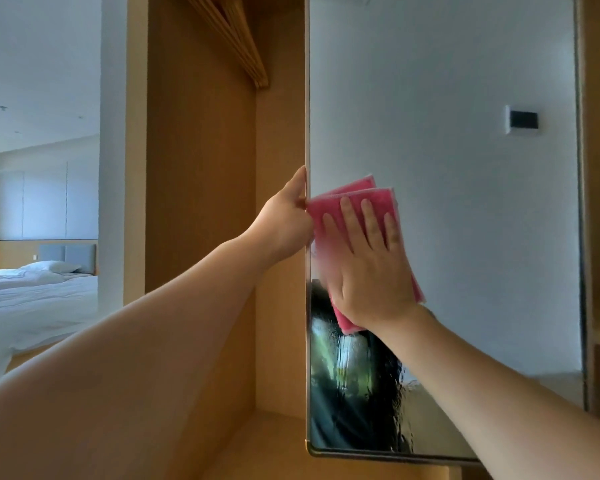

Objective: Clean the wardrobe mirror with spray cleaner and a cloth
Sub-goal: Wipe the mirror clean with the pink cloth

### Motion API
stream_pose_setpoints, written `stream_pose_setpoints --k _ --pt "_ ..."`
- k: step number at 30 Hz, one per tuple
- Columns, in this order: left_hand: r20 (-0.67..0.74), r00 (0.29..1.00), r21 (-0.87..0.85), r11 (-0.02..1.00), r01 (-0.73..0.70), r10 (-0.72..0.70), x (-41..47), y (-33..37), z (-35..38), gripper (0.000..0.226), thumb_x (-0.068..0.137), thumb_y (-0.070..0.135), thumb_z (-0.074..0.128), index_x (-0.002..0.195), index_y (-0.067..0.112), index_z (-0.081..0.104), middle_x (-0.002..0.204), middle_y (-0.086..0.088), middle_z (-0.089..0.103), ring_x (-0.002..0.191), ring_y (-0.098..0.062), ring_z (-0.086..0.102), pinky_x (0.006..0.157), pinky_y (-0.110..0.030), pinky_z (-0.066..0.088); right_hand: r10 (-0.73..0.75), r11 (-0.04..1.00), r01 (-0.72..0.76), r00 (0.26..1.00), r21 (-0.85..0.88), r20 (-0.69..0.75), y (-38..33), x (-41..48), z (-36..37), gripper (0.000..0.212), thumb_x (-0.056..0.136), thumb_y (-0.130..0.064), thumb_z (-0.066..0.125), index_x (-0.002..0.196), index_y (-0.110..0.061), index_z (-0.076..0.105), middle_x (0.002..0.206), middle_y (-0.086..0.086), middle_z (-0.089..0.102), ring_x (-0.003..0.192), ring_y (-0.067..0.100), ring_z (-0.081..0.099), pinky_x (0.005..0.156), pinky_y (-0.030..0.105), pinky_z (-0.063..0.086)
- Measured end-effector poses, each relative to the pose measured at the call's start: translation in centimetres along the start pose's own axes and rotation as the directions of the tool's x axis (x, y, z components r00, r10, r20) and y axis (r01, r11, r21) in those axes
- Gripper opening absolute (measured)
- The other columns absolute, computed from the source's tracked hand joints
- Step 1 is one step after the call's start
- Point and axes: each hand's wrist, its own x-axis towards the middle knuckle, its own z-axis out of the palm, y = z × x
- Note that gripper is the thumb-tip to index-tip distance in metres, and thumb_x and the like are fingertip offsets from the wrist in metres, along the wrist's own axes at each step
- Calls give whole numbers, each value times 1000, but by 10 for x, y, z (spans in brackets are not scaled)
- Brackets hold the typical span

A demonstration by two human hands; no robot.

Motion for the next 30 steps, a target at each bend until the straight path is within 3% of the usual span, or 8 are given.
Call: stream_pose_setpoints --k 3,9,15,19,22,26,28,30 --pt "16 1000 51 999 17 -18 0 1 -1 78 87 -1 48 145 46 26 102 20 59 89 -9 65 61 -22 57 -31 999 30 999 35 18 -15 -33 8 60 100 -43 24 154 -16 20 159 16 20 148 38 7 118 58 7" --pt "-34 999 85 996 30 -27 -4 3 1 82 72 -6 53 138 40 37 95 -1 69 84 -28 70 70 -51 60 -66 996 63 997 57 49 -43 -99 18 64 99 -44 31 155 -17 15 162 14 9 148 38 5 119 56 3" --pt "-123 987 43 993 110 -105 -13 -5 16 98 70 -11 54 149 39 22 109 -2 62 82 -29 70 61 -49 60 -77 996 72 992 54 95 -59 -152 28 65 99 -47 36 154 -18 19 162 11 10 148 36 10 120 53 4" --pt "-142 984 -25 994 107 -109 -24 -17 27 78 66 -8 52 133 31 44 94 -6 67 76 -36 70 60 -56 58 -77 996 72 990 46 122 -61 -166 32 66 98 -48 39 154 -18 20 162 11 12 148 36 11 120 53 5" --pt "-125 985 -55 992 111 -118 -23 -19 29 79 61 -3 50 133 30 44 88 -1 66 75 -34 70 61 -56 59 -72 997 66 990 51 121 -61 -166 31 66 98 -48 39 154 -18 20 162 11 13 148 35 11 120 53 6" --pt "-95 992 -56 996 74 -79 -23 -21 29 81 56 -3 45 129 34 45 64 20 61 62 -28 62 57 -52 57 -78 996 72 991 60 105 -59 -164 28 63 99 -47 36 153 -18 24 161 10 18 148 35 13 120 52 10" --pt "-96 992 -66 995 75 -82 -23 -21 29 86 55 -1 44 133 34 43 62 26 61 59 -23 60 57 -47 56 -93 994 86 990 63 106 -55 -161 26 61 100 -47 33 153 -19 25 160 10 19 148 35 13 120 52 11" --pt "-97 992 -53 995 82 -87 -24 -19 29 87 56 -1 45 135 36 40 64 28 62 63 -27 65 61 -50 58 -119 992 114 988 57 102 -50 -157 25 60 100 -47 32 153 -19 26 160 10 20 148 35 14 120 51 10"
